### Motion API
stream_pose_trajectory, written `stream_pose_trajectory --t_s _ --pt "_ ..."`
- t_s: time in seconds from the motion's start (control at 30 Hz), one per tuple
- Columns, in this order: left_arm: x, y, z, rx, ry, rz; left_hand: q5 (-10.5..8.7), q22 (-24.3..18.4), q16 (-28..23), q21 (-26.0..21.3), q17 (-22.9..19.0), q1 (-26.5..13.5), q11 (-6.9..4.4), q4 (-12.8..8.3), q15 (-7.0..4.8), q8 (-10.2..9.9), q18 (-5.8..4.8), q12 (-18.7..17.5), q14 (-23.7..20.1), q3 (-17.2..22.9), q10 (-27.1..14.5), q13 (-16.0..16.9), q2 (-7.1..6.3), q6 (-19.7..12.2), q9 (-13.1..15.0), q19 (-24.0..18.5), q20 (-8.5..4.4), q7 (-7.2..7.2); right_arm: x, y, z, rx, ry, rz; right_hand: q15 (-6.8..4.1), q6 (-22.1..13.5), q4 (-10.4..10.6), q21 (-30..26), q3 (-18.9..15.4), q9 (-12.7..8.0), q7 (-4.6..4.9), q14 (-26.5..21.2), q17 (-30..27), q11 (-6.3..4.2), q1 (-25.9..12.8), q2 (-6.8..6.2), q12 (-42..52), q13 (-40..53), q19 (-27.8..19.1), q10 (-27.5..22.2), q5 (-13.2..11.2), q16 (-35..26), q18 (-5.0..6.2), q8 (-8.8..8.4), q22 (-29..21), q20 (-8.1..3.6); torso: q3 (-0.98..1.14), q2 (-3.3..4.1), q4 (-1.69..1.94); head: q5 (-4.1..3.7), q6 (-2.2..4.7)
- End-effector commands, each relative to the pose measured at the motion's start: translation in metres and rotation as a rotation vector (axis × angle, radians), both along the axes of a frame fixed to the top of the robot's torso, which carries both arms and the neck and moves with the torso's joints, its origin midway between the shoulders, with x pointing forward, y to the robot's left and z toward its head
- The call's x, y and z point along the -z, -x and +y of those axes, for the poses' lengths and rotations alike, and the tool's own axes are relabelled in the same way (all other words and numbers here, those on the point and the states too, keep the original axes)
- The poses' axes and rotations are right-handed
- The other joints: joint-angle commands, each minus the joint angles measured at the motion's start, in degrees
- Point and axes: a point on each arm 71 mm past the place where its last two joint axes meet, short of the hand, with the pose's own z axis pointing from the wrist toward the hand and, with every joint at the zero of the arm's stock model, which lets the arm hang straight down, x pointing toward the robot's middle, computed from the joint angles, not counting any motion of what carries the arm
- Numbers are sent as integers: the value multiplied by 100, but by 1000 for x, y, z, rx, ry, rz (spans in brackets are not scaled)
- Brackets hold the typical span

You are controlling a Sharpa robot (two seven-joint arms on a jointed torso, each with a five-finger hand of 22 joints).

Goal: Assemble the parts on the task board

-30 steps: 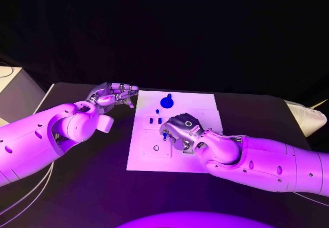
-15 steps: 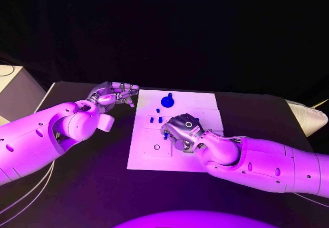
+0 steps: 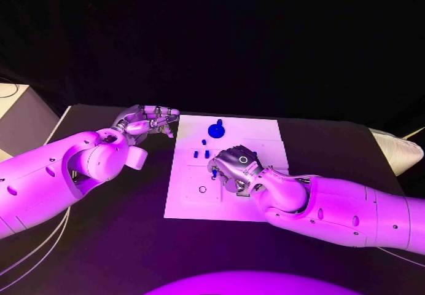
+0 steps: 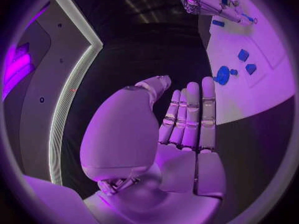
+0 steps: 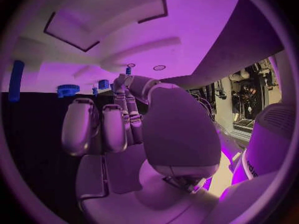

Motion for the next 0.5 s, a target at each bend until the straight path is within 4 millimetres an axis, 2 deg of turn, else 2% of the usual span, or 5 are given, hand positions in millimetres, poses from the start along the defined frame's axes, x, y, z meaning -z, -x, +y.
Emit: stream_pose_trajectory --t_s 0.03,0.5 --pt "-1 1 -1 8 10 0 15 -6 -28 -20 -8 67 -2 10 -5 31 87 -22 24 16 -32 -5 2 13 -10 39 -9 23 0 1 2 -7 3 -17 -27 28 -10 28 39 1 -3 276 -5 -23 -38 7 13 5 11 42 28 16 -110 17 5 -10 -1 3 1 5 -13" --pt "-1 1 -1 9 8 3 14 -9 -34 -25 -12 70 1 9 -3 31 87 -26 28 12 -47 -10 0 10 -11 44 -8 25 1 2 4 -14 0 -14 -27 29 -16 29 44 5 -4 275 -6 -24 -52 2 10 9 9 45 24 20 -109 20 6 -10 -2 -4 -6 21 -40"
